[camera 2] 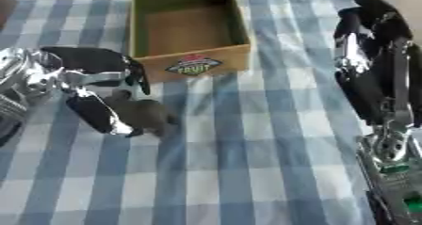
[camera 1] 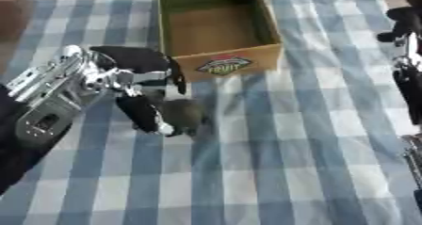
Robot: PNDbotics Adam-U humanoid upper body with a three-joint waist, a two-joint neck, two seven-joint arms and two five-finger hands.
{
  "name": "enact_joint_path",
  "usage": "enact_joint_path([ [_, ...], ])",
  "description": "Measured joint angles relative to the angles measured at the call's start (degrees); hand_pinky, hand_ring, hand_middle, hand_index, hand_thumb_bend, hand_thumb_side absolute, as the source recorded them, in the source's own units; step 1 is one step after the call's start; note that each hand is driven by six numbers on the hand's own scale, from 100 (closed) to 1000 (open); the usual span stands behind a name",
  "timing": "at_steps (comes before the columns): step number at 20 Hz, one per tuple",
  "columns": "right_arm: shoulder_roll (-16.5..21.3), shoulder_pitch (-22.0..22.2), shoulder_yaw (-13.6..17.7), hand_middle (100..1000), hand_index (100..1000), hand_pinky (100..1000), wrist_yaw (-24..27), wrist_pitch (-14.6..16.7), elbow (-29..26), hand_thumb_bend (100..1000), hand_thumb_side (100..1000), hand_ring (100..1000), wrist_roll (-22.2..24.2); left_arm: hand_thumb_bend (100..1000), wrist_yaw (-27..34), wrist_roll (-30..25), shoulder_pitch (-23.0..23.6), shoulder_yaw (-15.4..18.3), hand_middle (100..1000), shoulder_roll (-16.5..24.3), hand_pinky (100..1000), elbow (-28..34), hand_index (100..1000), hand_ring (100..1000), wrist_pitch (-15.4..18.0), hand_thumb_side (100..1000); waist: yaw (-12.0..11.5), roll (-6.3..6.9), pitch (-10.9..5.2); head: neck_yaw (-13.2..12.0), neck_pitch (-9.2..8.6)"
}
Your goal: Pick up objects on the table and place them in the box.
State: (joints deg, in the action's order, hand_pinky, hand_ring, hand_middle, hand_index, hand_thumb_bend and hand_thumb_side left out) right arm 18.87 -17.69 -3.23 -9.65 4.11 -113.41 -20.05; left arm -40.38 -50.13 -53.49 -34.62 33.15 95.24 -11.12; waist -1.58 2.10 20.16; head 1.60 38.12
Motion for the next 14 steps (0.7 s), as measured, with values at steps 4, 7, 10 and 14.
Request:
enact_joint_path([
  [4, 0.0, 0.0, 0.0, 654, 840, 648, 0.1, 0.0, 0.0, 119, 607, 803, 0.0, 432, -0.4, -0.2, 0.0, -0.8, 771, -0.5, 835, -1.5, 794, 776, 0.5, 424, 0.1, -0.01, 0.01, 0.0, -0.03],
  [7, 0.0, 0.0, 0.0, 654, 840, 648, 0.2, 0.0, 0.0, 117, 607, 803, 0.0, 402, -0.9, -0.4, 0.1, -1.2, 773, -0.9, 834, -2.6, 800, 777, 1.0, 393, 0.1, -0.03, 0.03, 0.0, -0.06],
  [10, -0.1, 0.0, 0.0, 654, 840, 649, 0.2, 0.0, 0.0, 116, 606, 803, 0.0, 352, -1.4, -0.4, 0.3, -1.4, 770, -1.0, 830, -3.5, 795, 774, 1.5, 355, 0.1, -0.04, 0.08, 0.0, -0.31],
  [14, -0.1, 0.0, 0.0, 655, 840, 649, 0.2, 0.0, 0.0, 115, 605, 803, 0.0, 302, -1.8, 0.1, 0.5, -1.5, 764, -1.5, 824, -4.4, 785, 765, 1.9, 322, 0.1, -0.06, 0.2, 0.0, -0.48],
])
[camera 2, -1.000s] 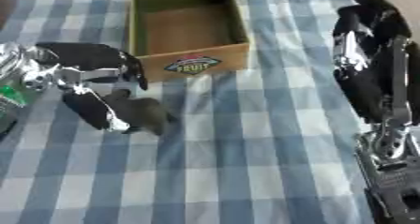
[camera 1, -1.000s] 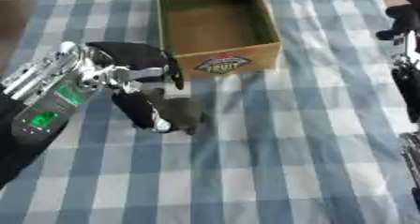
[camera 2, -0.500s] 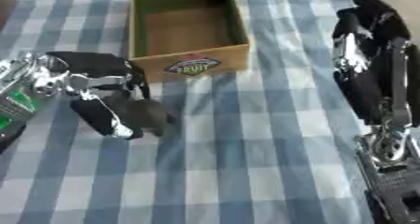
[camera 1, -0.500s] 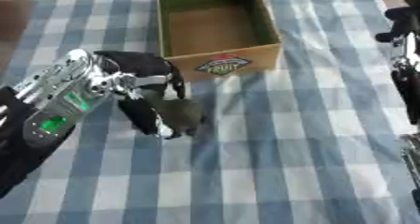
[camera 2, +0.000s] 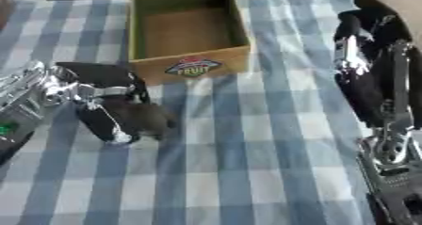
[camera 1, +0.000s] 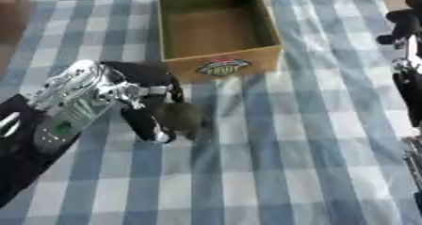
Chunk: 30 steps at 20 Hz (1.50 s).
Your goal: Pick up objects on the table and place them in the box.
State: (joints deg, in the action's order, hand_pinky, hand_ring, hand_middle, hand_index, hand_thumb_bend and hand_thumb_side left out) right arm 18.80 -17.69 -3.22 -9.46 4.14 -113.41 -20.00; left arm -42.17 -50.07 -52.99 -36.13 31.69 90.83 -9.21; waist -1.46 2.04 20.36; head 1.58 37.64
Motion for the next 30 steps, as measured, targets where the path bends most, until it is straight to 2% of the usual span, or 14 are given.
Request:
enact_joint_path([
  [5, -0.1, 0.0, 0.0, 655, 840, 649, 0.0, 0.1, 0.0, 116, 605, 804, 0.1, 230, -0.8, 0.9, 0.0, 0.0, 751, -0.3, 814, -0.7, 772, 752, 0.2, 311, 0.0, -0.02, 0.14, 0.0, -0.06],
  [9, -0.1, 0.0, 0.0, 655, 840, 649, 0.0, 0.1, 0.0, 116, 605, 804, 0.1, 230, -1.3, 1.8, 0.1, 0.0, 751, -0.5, 814, -1.2, 772, 752, 0.1, 311, 0.0, -0.02, 0.14, 0.0, -0.11],
  [10, -0.1, 0.0, 0.0, 656, 841, 650, 0.0, 0.1, 0.0, 115, 604, 804, 0.1, 100, -1.3, 2.0, 0.1, 0.0, 718, -0.5, 763, -1.3, 730, 710, 0.1, 224, 0.0, -0.02, 0.14, 0.0, -0.14],
  [12, -0.1, 0.0, 0.0, 656, 841, 650, 0.0, 0.1, 0.0, 120, 612, 804, 0.1, 100, -1.3, 2.4, 0.1, 0.0, 711, -0.5, 753, -1.4, 714, 699, -0.3, 160, 0.0, -0.03, 0.14, 0.0, -0.2],
  [14, -0.1, 0.0, 0.0, 656, 841, 650, 0.0, 0.1, 0.0, 123, 616, 804, 0.1, 100, -1.2, 3.1, 0.1, 0.0, 706, -0.5, 748, -1.4, 701, 691, -1.1, 149, 0.0, -0.03, 0.14, 0.0, -0.24],
  [21, -0.1, 0.0, 0.0, 656, 841, 650, 0.1, 0.0, 0.0, 122, 617, 805, 0.2, 100, -0.1, 4.3, 0.1, 0.0, 686, -0.5, 737, -1.4, 611, 678, -3.6, 249, 0.0, -0.02, 0.14, 0.0, -0.42],
  [30, -0.2, 0.1, 0.0, 658, 842, 651, 0.2, -0.1, 0.0, 119, 615, 805, 0.3, 100, 0.3, 4.9, 0.0, 0.8, 653, -0.5, 727, 0.0, 547, 666, -5.2, 283, -0.2, 0.14, 0.12, 0.0, -0.44],
])
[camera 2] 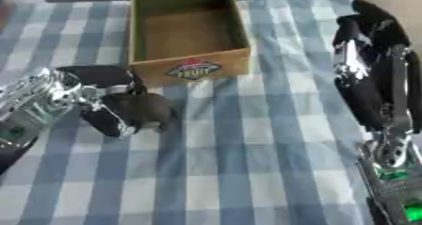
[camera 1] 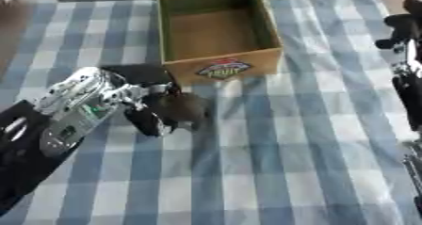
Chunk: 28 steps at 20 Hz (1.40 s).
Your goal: Pick up objects on the table and place them in the box.
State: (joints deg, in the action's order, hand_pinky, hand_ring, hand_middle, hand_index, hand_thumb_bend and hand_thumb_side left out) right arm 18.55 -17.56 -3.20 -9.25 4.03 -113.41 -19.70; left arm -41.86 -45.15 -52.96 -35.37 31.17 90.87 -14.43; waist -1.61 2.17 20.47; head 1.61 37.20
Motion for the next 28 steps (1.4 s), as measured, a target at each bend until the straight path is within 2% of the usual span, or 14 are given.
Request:
enact_joint_path([
  [8, -0.1, 0.5, 0.2, 659, 842, 652, 0.0, 0.0, 0.0, 116, 614, 805, 0.0, 100, 1.4, -1.3, -1.1, 2.2, 634, 1.7, 717, 5.2, 506, 650, -1.0, 280, -0.2, 0.66, -0.67, 0.2, 0.27],
  [19, -0.1, 0.5, 0.3, 660, 843, 653, 0.0, 0.2, 0.0, 116, 614, 805, 0.1, 100, 4.1, -1.4, -3.4, 8.9, 613, 4.2, 705, 14.7, 465, 619, -4.1, 272, -0.2, 1.21, -1.2, 0.6, 0.55],
  [24, -0.1, 0.5, 0.3, 660, 843, 653, 0.0, 0.2, 0.0, 116, 614, 805, 0.2, 100, 3.6, -0.8, -6.5, 11.7, 612, 4.1, 707, 15.1, 462, 618, -5.1, 270, -0.1, 1.28, -1.48, 0.5, 0.55],
  [28, 0.0, 0.5, 0.3, 660, 843, 653, 0.0, 0.2, 0.0, 115, 614, 805, 0.3, 100, 2.2, -0.7, -9.6, 12.9, 615, 2.7, 710, 11.7, 462, 620, -5.3, 268, 0.4, 1.67, -1.51, 0.0, 0.52],
])
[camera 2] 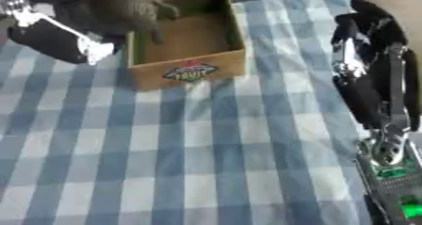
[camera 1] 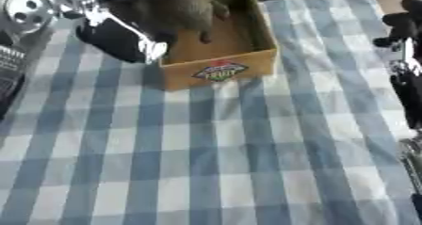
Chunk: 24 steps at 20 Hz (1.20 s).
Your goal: Pick up objects on the table and place them in the box.
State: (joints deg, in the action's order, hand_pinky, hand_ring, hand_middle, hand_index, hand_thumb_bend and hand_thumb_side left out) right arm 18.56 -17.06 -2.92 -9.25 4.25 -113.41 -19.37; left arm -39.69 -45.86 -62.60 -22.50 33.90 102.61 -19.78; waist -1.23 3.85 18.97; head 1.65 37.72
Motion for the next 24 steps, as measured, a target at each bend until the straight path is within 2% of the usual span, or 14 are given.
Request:
enact_joint_path([
  [5, 0.4, 0.0, -0.3, 659, 843, 653, 0.0, 0.0, 0.0, 116, 614, 805, 0.4, 100, -1.8, -0.1, -3.2, 1.5, 617, -3.5, 717, -7.1, 458, 621, -1.0, 268, 0.7, 0.41, 0.08, -0.5, -0.08],
  [11, 0.7, -0.1, -0.4, 659, 843, 653, 0.0, 0.0, 0.0, 116, 614, 806, 0.5, 100, -5.3, 1.2, -6.5, 3.2, 623, -7.6, 721, -15.7, 457, 626, -2.1, 267, 1.7, 0.66, 0.93, -1.1, -0.68],
  [16, 0.8, -0.7, -0.7, 660, 843, 653, 0.3, 0.2, 0.0, 119, 616, 806, 0.7, 100, -9.2, 4.1, -8.1, 3.9, 627, -10.8, 720, -22.3, 458, 628, -2.6, 265, 2.7, 0.65, 1.59, -2.0, -2.41],
  [20, 0.8, -1.6, -0.7, 660, 843, 654, 0.4, 0.6, 0.0, 119, 616, 806, 1.0, 100, -12.5, 6.9, -8.5, 4.6, 626, -13.6, 718, -27.6, 457, 625, -2.1, 266, 3.5, 0.47, 2.07, -2.6, -4.16],
  [24, 0.8, -2.1, -0.7, 660, 843, 654, 0.7, 0.9, 0.0, 119, 616, 806, 1.3, 100, -16.0, 9.2, -8.5, 5.9, 629, -16.3, 718, -33.5, 463, 629, -1.4, 267, 4.0, 0.16, 2.49, -3.4, -5.15],
])
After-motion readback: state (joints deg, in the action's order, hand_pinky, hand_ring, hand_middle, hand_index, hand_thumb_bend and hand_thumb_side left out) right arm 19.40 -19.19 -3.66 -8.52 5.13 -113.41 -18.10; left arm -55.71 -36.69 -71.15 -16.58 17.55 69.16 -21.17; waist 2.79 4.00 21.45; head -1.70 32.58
